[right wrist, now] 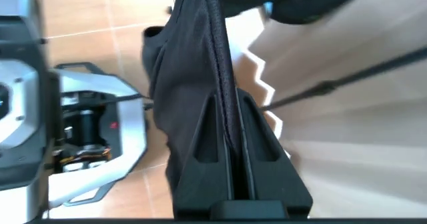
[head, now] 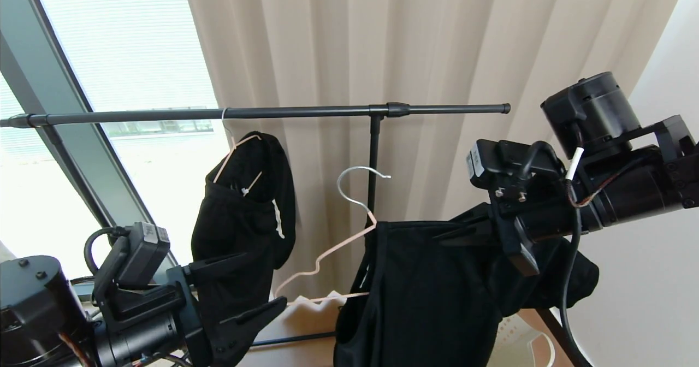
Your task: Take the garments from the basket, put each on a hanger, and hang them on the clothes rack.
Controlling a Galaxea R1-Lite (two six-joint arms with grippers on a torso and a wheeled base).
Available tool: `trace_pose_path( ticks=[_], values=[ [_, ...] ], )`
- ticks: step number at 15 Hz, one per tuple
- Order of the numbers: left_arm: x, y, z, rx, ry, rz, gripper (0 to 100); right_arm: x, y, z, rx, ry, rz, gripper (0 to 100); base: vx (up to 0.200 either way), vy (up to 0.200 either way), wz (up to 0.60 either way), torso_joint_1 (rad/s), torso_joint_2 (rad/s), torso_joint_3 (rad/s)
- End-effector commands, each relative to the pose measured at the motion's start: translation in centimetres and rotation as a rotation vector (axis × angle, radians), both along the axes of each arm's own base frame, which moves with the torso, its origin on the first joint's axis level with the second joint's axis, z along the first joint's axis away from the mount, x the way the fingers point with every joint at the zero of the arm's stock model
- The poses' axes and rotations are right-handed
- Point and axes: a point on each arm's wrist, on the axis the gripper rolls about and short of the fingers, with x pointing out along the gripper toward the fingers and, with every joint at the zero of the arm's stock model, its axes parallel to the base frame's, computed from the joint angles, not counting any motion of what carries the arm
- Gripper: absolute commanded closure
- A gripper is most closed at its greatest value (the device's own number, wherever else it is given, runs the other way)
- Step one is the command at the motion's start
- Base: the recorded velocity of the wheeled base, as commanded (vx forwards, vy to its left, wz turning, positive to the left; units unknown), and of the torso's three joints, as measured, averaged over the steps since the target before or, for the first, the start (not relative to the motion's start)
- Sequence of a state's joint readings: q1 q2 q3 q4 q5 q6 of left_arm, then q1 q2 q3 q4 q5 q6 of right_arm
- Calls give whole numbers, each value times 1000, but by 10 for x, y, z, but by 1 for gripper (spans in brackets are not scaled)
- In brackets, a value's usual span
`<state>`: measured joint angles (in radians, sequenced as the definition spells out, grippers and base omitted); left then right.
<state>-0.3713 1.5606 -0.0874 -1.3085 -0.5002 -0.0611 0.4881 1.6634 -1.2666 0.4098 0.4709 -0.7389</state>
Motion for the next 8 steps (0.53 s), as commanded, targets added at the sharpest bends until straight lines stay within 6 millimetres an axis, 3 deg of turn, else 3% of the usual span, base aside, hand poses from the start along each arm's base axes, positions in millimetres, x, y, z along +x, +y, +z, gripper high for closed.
trace_pose_path(
  ticks=[1,4,8],
  values=[
    [1,9,-7,-2,129,58,0,0,5,5,-34,-76,-45,100,0,0,0,0,0,0],
    [3,-8,-19,0,370,16,0,-4,16,10,-104,-193,-131,100,0,0,0,0,0,0],
    [30,-47,-26,19,536,94,0,-12,23,13,-63,-202,-131,100,0,0,0,0,0,0]
  ],
)
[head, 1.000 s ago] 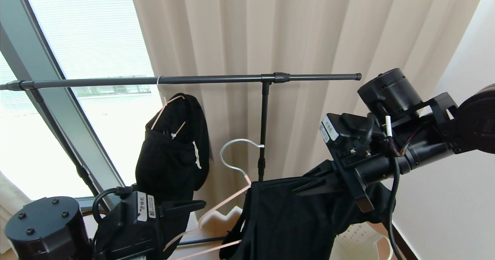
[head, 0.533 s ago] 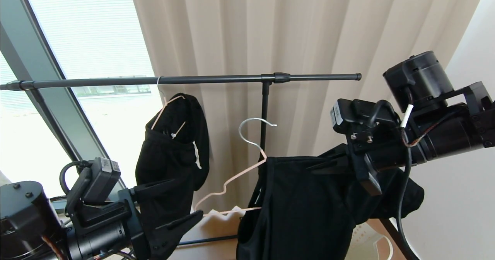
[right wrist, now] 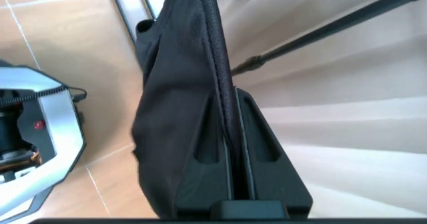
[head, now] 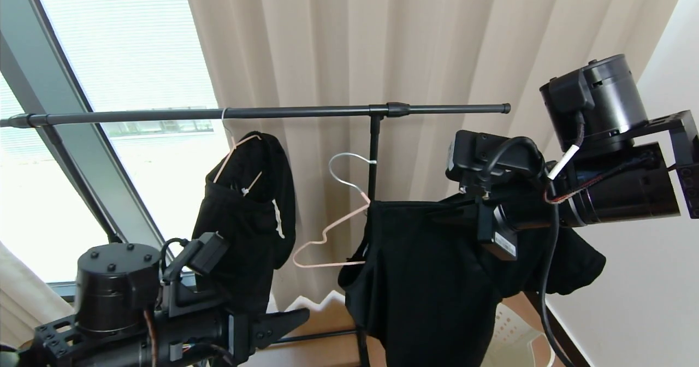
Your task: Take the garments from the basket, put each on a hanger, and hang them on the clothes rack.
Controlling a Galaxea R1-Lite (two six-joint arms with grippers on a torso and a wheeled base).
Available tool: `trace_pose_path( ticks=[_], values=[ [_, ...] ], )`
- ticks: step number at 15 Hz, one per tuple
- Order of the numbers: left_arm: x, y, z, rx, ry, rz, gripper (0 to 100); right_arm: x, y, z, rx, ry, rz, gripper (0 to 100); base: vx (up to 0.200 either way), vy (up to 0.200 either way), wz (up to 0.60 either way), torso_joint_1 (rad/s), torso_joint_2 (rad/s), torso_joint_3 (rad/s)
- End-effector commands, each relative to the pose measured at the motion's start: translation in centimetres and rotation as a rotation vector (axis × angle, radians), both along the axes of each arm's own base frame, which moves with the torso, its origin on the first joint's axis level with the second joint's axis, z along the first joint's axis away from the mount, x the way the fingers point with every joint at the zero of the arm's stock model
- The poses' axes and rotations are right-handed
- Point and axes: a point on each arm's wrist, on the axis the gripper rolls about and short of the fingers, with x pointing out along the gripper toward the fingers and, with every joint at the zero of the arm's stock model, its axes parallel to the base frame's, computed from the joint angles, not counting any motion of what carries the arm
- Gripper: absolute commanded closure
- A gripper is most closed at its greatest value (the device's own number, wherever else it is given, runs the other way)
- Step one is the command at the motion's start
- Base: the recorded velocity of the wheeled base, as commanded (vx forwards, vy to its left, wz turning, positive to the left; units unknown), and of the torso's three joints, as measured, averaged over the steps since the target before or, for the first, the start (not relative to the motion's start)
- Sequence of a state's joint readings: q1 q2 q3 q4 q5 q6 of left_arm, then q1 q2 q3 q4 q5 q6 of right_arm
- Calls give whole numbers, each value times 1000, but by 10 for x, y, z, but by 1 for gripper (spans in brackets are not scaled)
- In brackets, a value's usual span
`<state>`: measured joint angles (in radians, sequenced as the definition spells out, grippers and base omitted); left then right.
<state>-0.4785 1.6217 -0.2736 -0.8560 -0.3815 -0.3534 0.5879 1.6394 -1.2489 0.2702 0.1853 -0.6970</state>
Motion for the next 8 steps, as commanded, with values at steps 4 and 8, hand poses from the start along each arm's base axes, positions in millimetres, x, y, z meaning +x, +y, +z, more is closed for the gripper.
trace_pose_path(
  ticks=[4,8],
  values=[
    [33,-33,-9,9,96,89,0,-9,-3,6,49,-52,-28,100,0,0,0,0,0,0],
    [42,-47,-12,15,91,129,0,-18,-3,11,61,-64,-12,100,0,0,0,0,0,0]
  ],
)
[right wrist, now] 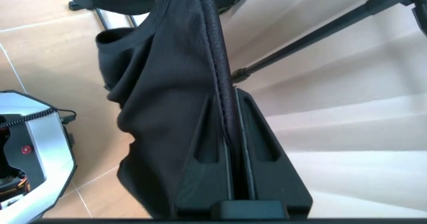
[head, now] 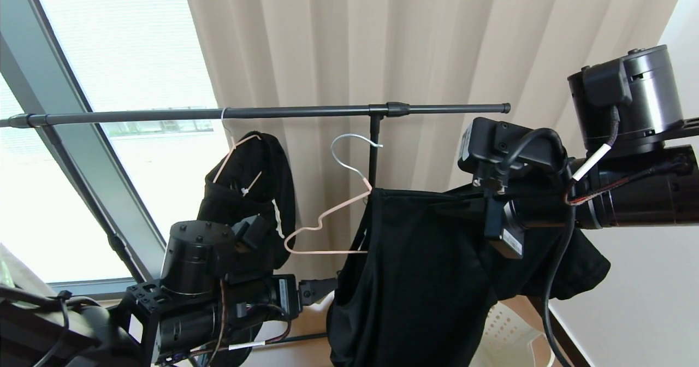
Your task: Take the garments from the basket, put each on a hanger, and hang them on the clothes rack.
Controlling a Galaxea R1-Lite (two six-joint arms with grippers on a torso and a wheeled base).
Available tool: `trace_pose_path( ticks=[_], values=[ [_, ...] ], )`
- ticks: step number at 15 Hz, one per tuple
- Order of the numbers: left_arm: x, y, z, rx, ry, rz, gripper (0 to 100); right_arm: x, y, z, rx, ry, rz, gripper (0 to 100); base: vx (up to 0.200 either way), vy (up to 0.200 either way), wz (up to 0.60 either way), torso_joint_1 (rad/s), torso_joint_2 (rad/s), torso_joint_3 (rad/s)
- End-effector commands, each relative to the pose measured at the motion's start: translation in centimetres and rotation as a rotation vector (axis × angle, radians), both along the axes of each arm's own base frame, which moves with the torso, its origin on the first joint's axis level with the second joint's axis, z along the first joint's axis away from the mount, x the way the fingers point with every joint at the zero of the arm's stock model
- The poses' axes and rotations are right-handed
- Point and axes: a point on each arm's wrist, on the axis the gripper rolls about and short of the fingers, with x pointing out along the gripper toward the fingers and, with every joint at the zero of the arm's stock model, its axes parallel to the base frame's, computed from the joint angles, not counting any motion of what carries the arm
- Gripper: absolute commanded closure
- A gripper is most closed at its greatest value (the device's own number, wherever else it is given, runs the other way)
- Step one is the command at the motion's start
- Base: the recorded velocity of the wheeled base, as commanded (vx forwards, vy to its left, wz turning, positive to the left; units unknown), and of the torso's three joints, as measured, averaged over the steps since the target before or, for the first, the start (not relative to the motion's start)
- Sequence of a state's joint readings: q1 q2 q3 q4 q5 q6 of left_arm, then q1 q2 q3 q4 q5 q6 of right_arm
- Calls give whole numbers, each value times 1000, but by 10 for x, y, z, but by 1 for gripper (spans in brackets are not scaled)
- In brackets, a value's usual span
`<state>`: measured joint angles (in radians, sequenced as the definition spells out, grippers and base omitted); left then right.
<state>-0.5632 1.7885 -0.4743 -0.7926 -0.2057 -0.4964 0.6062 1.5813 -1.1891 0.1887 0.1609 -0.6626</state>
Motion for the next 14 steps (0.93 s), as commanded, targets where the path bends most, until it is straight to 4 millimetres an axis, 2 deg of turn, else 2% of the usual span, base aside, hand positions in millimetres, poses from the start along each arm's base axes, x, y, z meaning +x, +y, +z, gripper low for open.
trace_pose_path(
  ticks=[1,5,11,12,14],
  values=[
    [7,-15,-8,8,14,-22,0,-6,0,5,11,-16,12,100,0,0,0,0,0,0],
    [19,-29,-16,38,8,13,0,-13,-1,7,15,-21,25,100,0,0,0,0,0,0],
    [16,-29,-22,56,23,12,0,-18,-5,12,58,-4,-7,100,0,0,0,0,0,0],
    [16,-29,-22,62,19,23,100,-18,-5,12,68,6,-17,100,0,0,0,0,0,0],
    [14,-27,-19,73,-1,46,100,-15,-10,7,60,24,-44,100,0,0,0,0,0,0]
  ],
)
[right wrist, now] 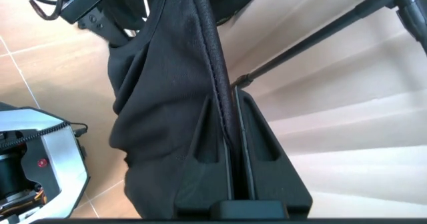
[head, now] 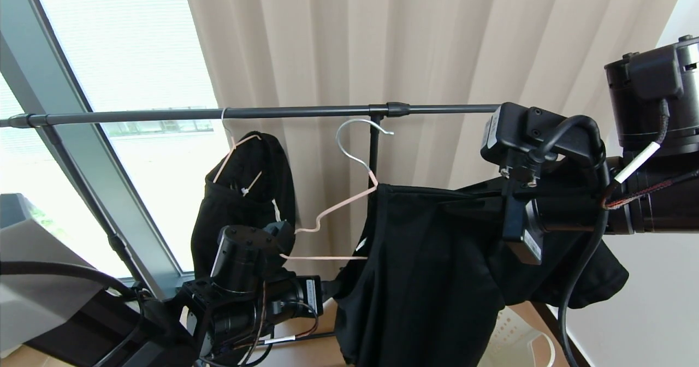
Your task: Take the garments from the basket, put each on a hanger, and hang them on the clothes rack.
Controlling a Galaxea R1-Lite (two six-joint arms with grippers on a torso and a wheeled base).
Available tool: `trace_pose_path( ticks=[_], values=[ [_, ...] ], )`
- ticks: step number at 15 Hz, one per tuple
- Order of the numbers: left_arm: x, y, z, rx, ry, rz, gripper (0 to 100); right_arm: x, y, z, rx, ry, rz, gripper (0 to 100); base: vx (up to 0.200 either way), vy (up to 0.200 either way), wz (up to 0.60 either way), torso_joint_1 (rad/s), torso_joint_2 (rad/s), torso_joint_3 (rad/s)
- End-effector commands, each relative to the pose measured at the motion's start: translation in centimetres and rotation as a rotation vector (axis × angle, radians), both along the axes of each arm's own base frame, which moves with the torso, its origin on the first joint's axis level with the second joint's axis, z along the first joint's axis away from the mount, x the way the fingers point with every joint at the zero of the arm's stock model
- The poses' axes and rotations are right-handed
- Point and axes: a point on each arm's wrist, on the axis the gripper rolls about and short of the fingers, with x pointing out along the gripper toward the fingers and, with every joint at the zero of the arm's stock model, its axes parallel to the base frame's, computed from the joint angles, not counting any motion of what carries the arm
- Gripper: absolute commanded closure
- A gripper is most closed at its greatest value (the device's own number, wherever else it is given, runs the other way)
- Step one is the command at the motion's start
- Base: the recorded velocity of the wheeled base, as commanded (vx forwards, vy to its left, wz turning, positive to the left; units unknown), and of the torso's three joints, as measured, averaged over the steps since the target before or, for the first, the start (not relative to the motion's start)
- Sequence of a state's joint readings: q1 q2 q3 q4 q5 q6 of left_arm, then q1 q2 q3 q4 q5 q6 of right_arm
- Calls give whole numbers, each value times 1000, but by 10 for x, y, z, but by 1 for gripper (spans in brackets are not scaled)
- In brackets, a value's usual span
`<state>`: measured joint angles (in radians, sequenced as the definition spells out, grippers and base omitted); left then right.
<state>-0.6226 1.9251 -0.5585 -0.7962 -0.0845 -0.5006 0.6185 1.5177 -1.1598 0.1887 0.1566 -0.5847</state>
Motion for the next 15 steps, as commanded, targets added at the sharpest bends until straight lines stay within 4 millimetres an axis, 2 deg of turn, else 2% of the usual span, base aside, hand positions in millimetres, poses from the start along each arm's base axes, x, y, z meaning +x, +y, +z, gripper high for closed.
trace_pose_path(
  ticks=[1,3,5,9,15],
  values=[
    [-5,3,10,-13,-24,-2,100,3,-6,-3,-7,10,-27,100,0,0,0,0,0,0],
    [-10,7,26,-31,-80,-9,100,6,-13,-7,-13,23,-55,100,0,0,0,0,0,0],
    [-12,9,31,-30,-103,-17,100,2,-17,-9,-14,27,-59,100,0,0,0,0,0,0],
    [-14,11,30,-21,-103,-20,100,-1,-27,-13,-17,39,-87,100,0,0,0,0,0,0],
    [-13,14,29,-5,-110,-16,100,-12,-35,-10,95,70,-154,100,0,0,0,0,0,0]
  ],
)
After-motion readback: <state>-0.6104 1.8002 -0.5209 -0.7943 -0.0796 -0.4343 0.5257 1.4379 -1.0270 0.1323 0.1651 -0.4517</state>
